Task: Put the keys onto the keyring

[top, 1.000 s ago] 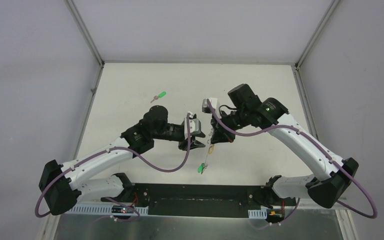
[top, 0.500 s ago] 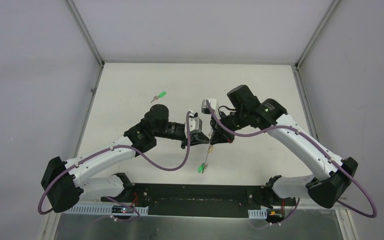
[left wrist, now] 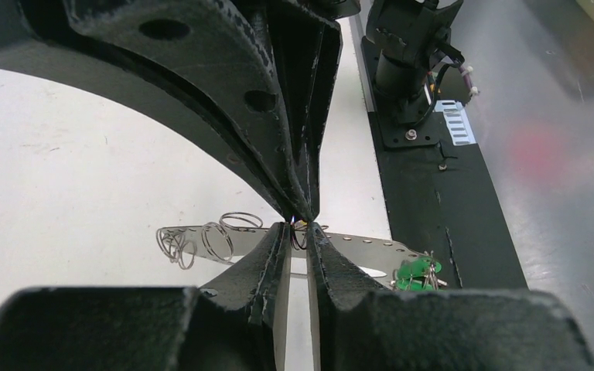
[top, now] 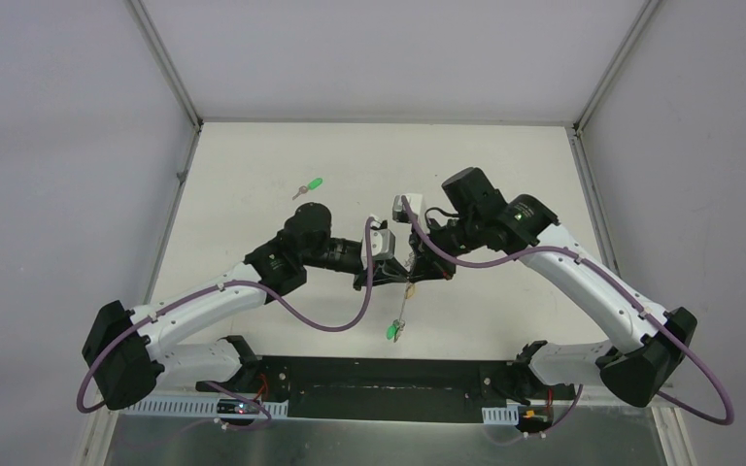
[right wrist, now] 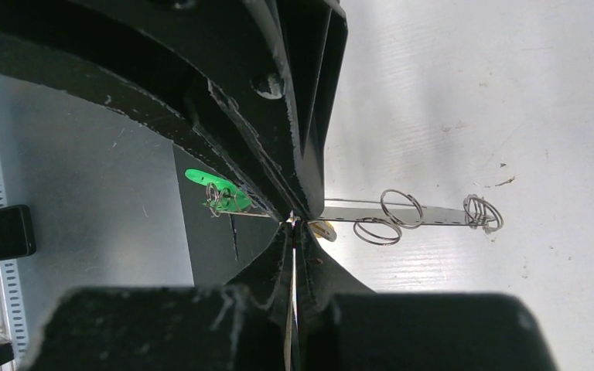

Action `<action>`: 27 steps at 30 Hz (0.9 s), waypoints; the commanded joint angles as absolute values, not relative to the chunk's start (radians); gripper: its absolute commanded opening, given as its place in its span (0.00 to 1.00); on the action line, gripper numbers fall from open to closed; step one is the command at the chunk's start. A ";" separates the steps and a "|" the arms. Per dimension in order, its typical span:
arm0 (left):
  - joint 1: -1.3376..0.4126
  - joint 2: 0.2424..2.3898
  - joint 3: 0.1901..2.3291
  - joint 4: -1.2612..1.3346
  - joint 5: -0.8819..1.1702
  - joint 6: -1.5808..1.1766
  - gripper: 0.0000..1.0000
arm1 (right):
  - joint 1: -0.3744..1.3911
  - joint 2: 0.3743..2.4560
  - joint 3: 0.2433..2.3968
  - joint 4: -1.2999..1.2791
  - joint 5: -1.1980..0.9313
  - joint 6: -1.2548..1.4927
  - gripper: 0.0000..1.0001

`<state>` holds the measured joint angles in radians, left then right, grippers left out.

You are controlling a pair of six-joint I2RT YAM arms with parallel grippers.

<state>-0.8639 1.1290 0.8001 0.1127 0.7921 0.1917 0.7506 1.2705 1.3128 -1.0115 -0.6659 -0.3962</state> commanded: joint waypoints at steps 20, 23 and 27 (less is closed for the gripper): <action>-0.880 1.080 0.757 0.238 0.765 0.122 0.00 | 0.752 1.154 1.258 -0.851 -0.604 -0.325 0.43; -0.880 1.039 0.686 0.384 0.702 0.036 0.00 | 0.753 1.095 1.208 -0.799 -0.555 -0.293 0.62; -0.880 1.002 0.614 0.540 0.633 -0.038 0.00 | 0.750 0.977 1.106 -0.671 -0.493 -0.258 0.68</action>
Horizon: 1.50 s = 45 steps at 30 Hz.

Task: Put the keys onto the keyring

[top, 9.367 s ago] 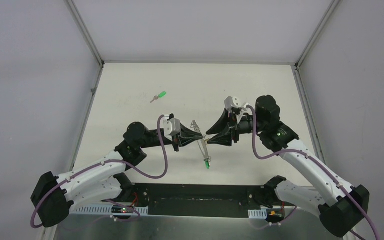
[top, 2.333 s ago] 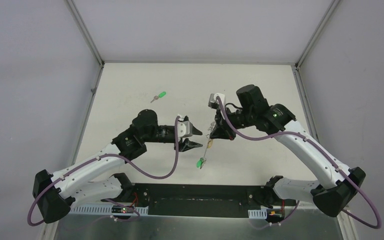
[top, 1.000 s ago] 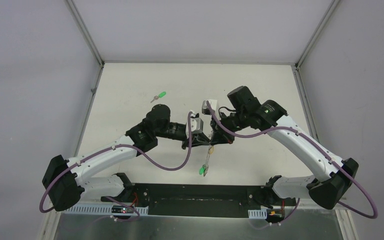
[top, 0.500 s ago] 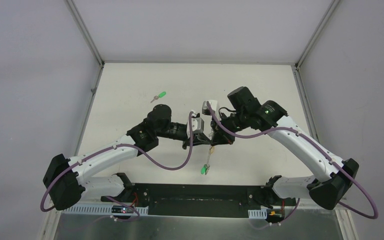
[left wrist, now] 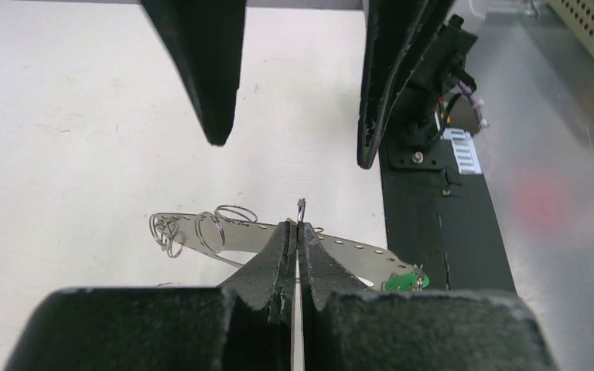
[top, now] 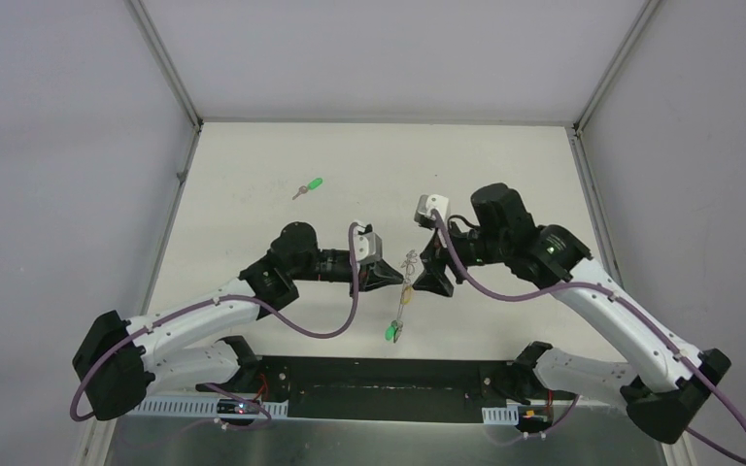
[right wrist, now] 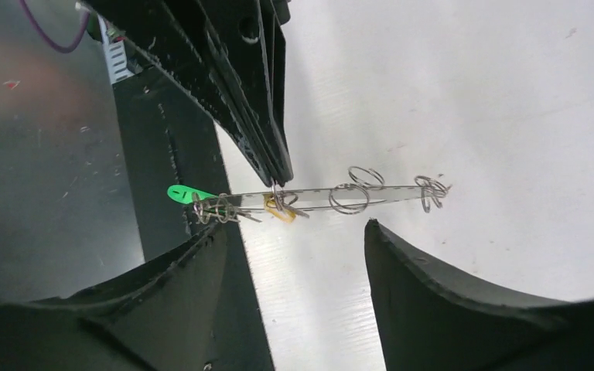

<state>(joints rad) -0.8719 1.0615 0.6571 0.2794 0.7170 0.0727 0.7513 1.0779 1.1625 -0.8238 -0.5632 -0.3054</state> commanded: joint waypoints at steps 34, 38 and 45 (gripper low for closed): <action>-0.880 0.968 0.499 0.899 0.613 -0.114 0.00 | 0.745 0.879 0.938 -0.351 -0.590 -0.238 0.56; -0.880 0.965 0.501 0.900 0.611 -0.114 0.00 | 0.745 0.877 0.929 -0.358 -0.590 -0.238 0.56; -0.880 0.966 0.503 0.893 0.598 -0.111 0.00 | 0.745 0.861 0.930 -0.371 -0.590 -0.238 0.56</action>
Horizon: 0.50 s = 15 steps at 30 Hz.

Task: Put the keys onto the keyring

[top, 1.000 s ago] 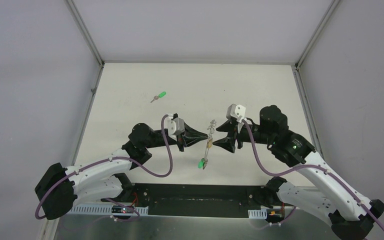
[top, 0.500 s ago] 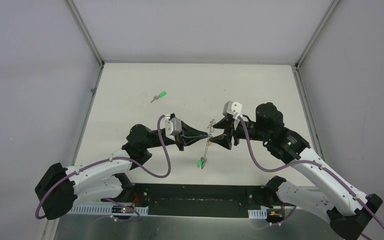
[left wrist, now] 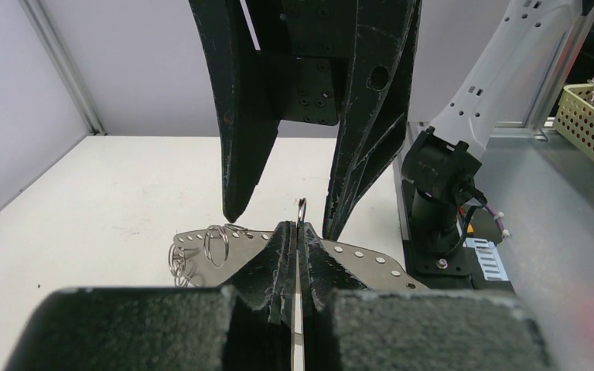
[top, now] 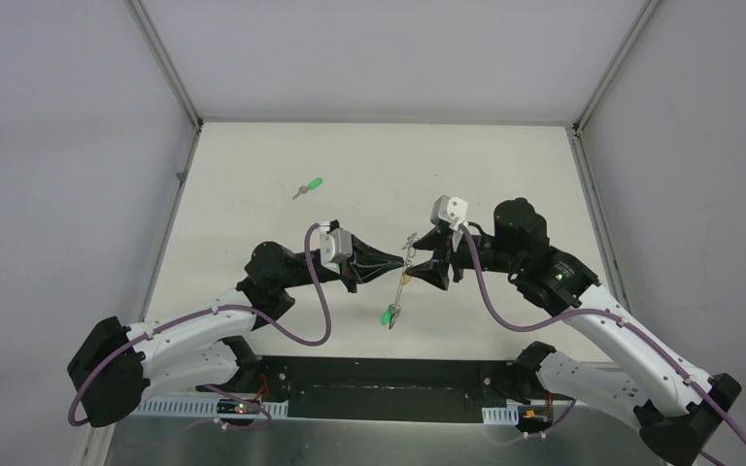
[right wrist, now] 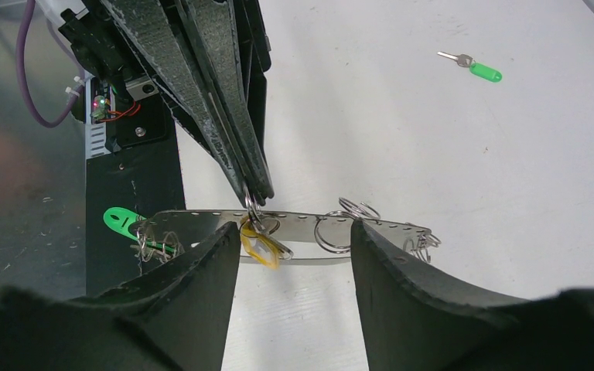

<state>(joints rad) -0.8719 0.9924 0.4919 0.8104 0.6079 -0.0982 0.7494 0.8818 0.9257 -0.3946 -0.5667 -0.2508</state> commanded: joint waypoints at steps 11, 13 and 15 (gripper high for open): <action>-0.880 0.957 0.503 0.833 0.552 -0.104 0.00 | 0.746 0.826 0.930 -0.369 -0.590 -0.238 0.56; -0.880 0.953 0.504 0.821 0.545 -0.100 0.00 | 0.745 0.824 0.928 -0.368 -0.590 -0.238 0.56; -0.880 0.949 0.505 0.803 0.535 -0.095 0.00 | 0.746 0.826 0.925 -0.368 -0.590 -0.238 0.56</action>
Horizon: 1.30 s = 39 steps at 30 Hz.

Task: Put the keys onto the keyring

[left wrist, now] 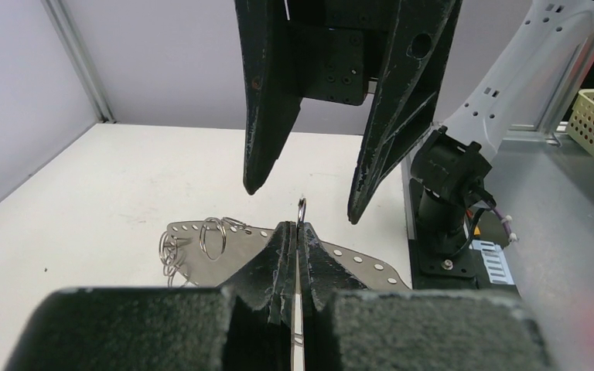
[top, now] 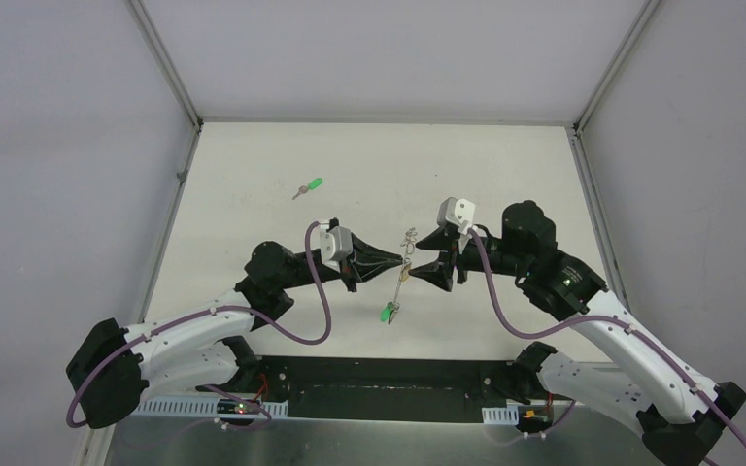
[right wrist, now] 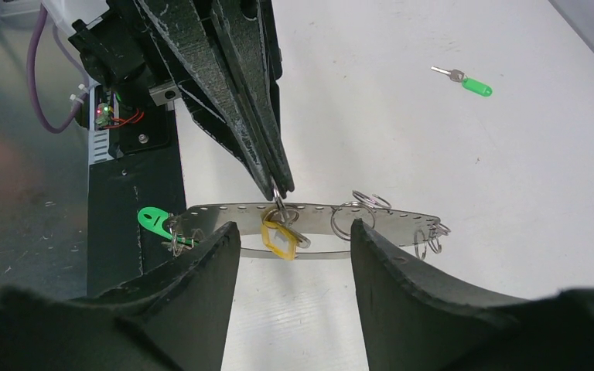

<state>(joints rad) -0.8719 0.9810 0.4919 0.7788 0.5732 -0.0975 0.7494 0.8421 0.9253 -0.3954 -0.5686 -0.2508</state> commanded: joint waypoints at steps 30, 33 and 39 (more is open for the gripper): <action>-0.879 1.221 0.820 0.021 0.335 -0.060 0.00 | 0.607 0.901 0.848 -0.389 -0.491 0.092 0.96; -0.879 1.287 0.852 0.030 0.353 -0.066 0.02 | 0.599 0.895 0.839 -0.392 -0.488 0.103 0.96; -0.879 1.415 0.893 0.128 0.377 -0.102 0.11 | 0.584 0.877 0.826 -0.413 -0.471 0.105 0.96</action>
<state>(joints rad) -0.8719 1.3586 0.8452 0.0242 0.3523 -0.0628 0.5964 0.9142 0.8322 -0.4213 -0.4953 0.0822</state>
